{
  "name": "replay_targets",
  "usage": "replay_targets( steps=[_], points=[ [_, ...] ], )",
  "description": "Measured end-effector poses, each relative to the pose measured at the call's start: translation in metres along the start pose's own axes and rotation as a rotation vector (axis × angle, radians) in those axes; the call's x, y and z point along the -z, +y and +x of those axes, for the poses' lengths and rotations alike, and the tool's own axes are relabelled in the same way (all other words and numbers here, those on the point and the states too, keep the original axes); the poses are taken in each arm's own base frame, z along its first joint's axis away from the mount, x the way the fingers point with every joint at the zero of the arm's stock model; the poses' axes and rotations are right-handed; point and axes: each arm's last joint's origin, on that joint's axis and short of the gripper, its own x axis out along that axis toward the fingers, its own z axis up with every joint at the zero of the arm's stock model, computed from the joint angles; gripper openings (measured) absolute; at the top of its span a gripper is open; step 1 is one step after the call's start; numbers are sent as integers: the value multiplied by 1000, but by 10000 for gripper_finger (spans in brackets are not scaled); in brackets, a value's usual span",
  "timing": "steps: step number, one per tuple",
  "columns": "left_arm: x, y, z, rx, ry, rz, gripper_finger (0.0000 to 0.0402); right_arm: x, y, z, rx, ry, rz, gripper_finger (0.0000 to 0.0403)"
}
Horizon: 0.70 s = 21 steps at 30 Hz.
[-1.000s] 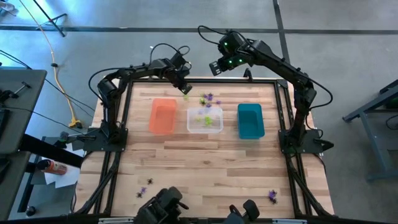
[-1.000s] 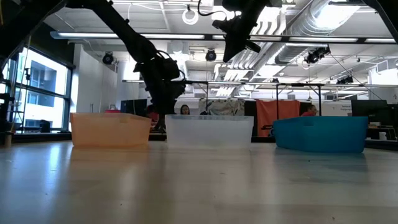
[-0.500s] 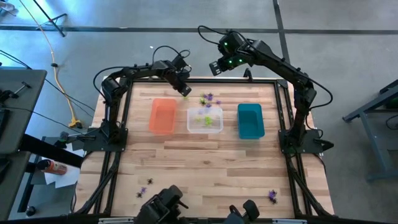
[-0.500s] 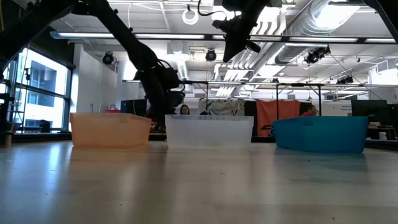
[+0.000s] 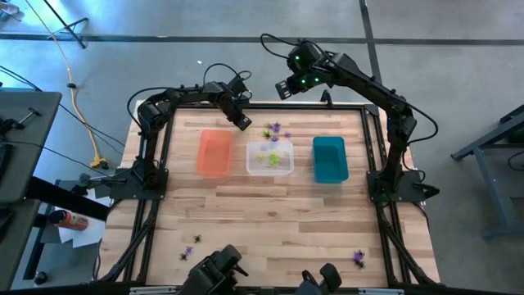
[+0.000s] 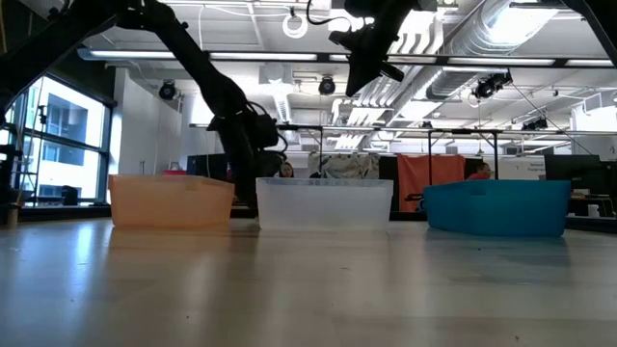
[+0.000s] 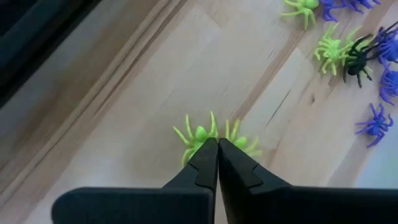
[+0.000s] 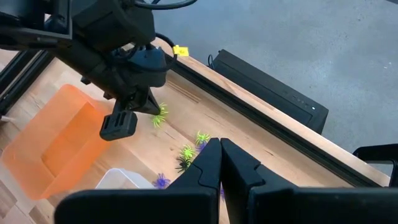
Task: Sort Halloween decoration
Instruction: Put the green spider toy into the transparent bin
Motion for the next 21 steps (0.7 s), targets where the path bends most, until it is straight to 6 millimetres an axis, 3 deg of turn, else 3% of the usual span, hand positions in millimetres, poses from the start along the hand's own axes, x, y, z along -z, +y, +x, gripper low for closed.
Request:
replay_targets(
  steps=[8,21],
  points=[
    [-2,2,3,-2,-18,-24,0,0,0,0,0,0,0,0],
    [-2,5,-24,-130,-41,24,0,-2,1,0,-6,-17,-2,0]
  ],
)
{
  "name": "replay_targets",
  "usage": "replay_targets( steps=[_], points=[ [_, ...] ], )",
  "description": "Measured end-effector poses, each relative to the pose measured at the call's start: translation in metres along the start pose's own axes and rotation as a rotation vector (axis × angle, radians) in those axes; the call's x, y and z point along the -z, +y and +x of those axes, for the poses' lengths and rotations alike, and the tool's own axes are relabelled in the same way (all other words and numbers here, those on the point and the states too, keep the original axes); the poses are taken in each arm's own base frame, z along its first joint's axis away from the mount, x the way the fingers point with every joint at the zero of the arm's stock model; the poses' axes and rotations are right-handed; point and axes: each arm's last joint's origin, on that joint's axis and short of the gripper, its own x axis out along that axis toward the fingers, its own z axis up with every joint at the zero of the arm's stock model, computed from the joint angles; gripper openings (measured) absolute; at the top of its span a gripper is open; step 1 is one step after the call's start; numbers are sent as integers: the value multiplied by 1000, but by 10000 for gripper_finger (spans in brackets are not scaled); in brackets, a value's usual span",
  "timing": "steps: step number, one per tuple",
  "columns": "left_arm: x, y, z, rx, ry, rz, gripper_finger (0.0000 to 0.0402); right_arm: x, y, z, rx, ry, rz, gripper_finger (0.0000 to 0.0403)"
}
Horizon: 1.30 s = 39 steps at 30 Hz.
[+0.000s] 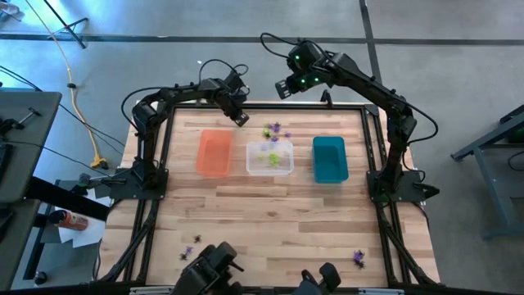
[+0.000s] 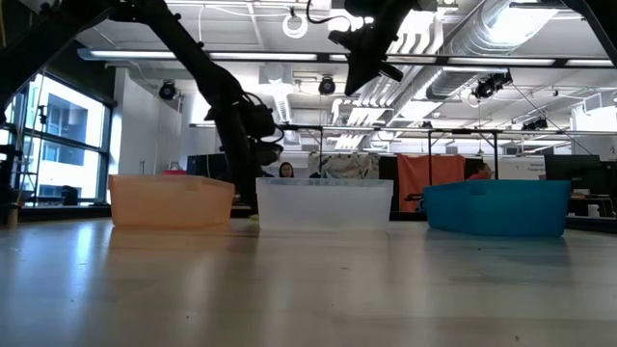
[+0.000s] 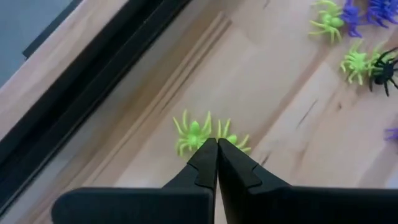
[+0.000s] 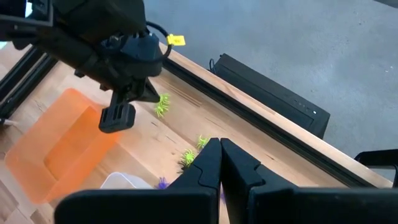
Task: Sort Halloween decoration
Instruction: Put the green spider toy into the transparent bin
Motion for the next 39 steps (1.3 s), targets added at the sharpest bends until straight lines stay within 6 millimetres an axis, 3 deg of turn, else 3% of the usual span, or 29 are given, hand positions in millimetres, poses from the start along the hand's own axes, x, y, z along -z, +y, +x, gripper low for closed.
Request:
replay_targets(
  steps=[6,14,23,35,39],
  points=[
    [2,0,0,1,24,-5,0,-1,0,0,-2,-6,0,0],
    [0,-17,4,20,15,48,0,-1,0,0,-2,-6,-1,0],
    [-2,-28,11,-87,11,109,0,-1,0,0,-2,-8,-5,0],
    [1,-38,22,-75,41,108,0,-1,0,0,-4,-12,-12,0],
    [2,-47,23,1,44,90,0,-1,0,0,-5,-14,-12,0]
  ],
)
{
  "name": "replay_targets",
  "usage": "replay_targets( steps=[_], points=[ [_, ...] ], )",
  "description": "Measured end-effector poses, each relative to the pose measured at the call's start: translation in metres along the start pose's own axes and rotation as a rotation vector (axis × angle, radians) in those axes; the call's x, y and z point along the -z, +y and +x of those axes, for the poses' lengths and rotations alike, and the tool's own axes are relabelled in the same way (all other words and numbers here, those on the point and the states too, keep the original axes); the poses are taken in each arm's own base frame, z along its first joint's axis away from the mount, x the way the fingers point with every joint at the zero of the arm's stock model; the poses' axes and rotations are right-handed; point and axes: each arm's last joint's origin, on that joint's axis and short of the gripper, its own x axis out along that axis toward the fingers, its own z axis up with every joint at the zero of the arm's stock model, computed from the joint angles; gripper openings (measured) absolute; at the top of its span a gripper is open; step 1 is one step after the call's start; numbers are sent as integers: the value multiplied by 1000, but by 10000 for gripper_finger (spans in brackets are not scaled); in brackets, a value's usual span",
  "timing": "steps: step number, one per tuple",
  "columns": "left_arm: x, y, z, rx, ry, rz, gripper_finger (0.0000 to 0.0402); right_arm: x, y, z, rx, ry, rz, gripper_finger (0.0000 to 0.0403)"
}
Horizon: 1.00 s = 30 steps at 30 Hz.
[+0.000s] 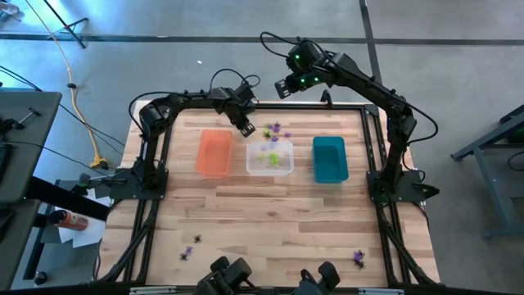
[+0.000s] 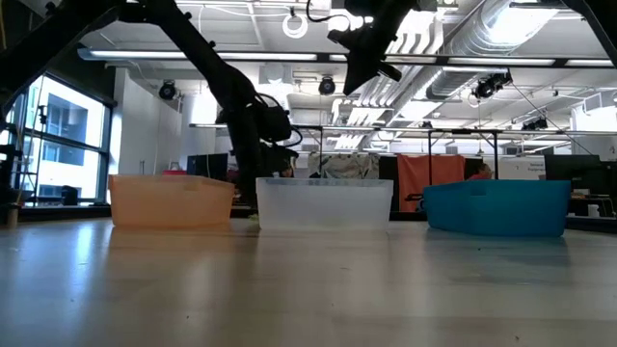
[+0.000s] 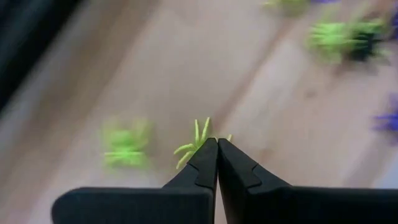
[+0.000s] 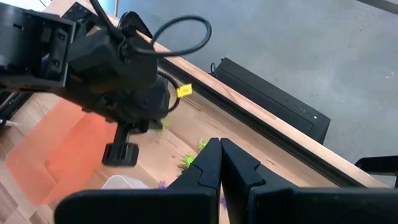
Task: Sort Halloween decoration
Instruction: Put the green spider toy into the transparent bin
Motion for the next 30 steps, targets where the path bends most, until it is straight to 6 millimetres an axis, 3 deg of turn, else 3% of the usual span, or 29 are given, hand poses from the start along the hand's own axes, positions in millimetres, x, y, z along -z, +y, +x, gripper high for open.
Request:
replay_targets(
  steps=[7,15,20,25,30],
  points=[
    [-2,-7,-3,56,7,-10,0,-1,0,0,-2,-6,-3,0],
    [-18,-3,-28,46,-59,12,0,-1,0,0,-4,-10,-7,0],
    [-19,14,-35,11,-83,-19,0,-1,1,0,-5,-15,-7,0],
    [-14,32,-29,-14,-71,-40,1,-2,1,0,-6,-17,-7,0],
    [-14,35,-28,-55,-72,-29,5,-2,1,0,-6,-17,-7,0]
  ],
)
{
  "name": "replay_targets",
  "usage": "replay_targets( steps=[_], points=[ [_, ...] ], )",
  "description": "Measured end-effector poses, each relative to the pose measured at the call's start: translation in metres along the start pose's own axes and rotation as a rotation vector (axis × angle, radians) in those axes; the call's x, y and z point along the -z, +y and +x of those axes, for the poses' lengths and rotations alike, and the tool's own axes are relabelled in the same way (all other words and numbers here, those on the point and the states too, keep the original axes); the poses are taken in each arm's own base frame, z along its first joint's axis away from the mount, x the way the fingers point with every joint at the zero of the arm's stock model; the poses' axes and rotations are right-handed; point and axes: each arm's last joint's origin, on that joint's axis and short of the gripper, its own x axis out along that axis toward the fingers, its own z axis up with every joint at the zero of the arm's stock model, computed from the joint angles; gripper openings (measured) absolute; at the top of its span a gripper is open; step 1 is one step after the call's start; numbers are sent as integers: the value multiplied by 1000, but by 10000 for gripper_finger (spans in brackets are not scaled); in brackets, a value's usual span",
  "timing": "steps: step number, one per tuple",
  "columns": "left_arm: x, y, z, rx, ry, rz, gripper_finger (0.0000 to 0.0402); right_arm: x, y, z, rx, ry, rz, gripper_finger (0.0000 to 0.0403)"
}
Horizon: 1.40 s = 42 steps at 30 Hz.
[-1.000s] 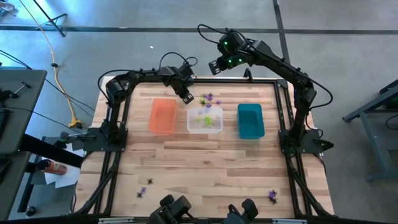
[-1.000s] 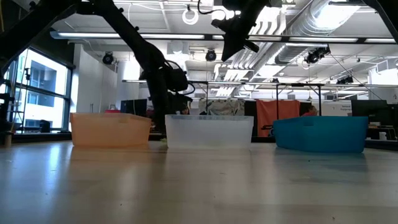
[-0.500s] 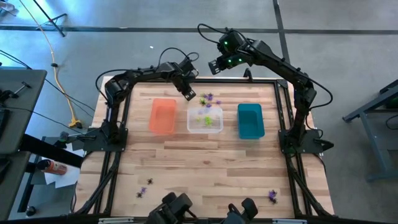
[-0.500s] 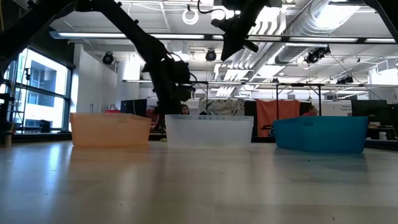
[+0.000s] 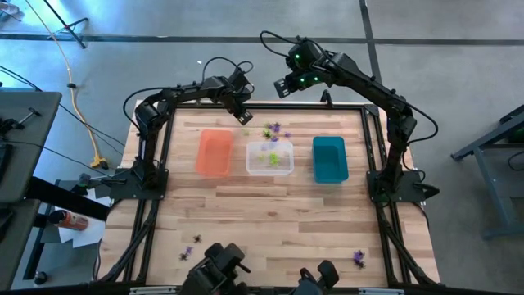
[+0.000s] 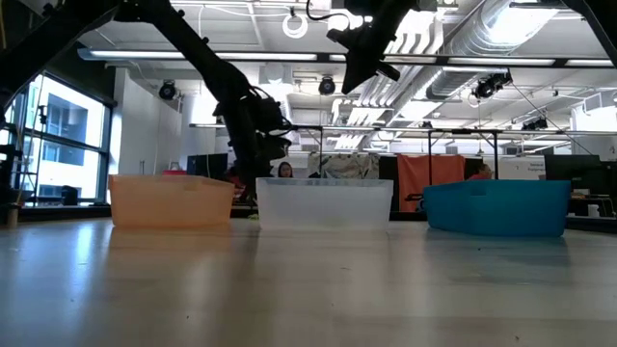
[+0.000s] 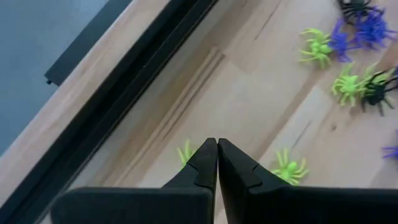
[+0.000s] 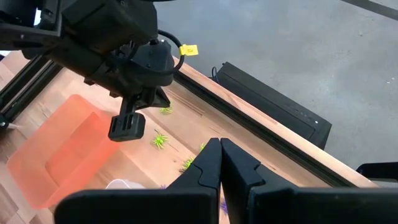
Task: Sort Halloween decoration
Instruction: Put the green spider toy into the transparent bin
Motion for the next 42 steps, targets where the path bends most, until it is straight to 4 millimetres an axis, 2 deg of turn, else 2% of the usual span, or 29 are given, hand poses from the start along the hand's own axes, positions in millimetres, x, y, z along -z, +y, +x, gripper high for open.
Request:
replay_targets(
  steps=[5,16,22,37,40,42],
  points=[
    [0,0,0,-16,6,14,41,0,0,0,0,0,0,0],
    [3,2,0,-74,37,-40,167,0,0,0,0,0,2,0],
    [4,1,0,-106,41,-59,207,0,0,0,0,1,22,0],
    [9,2,28,-50,95,-66,208,0,0,0,0,0,49,0],
    [10,2,30,-49,105,-54,195,0,0,0,0,0,49,0],
    [10,2,30,-50,108,-49,170,0,0,0,0,0,49,0]
  ],
)
